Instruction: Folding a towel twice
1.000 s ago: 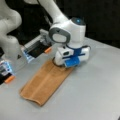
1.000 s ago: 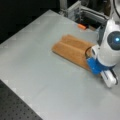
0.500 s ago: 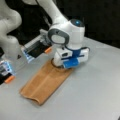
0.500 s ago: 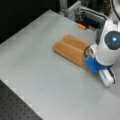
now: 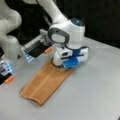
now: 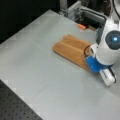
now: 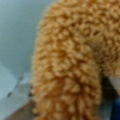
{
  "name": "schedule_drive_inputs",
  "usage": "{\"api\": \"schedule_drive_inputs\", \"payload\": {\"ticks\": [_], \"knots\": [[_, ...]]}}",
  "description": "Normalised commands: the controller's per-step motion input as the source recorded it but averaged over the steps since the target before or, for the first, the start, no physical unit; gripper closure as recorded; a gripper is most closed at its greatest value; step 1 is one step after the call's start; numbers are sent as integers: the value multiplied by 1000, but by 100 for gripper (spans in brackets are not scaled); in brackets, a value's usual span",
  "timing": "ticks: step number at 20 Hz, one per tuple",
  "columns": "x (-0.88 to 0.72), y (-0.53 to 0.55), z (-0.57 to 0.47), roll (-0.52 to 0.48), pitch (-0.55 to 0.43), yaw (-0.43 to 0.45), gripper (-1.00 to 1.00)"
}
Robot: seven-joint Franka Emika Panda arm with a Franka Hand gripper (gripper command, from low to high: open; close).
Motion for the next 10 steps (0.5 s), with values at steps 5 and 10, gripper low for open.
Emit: {"api": "schedule_drive_inputs", "payload": {"ticks": [5,10], "knots": [[-31,-177,304,-50,208,276,100],[38,-201,275,-20,228,238,100]]}}
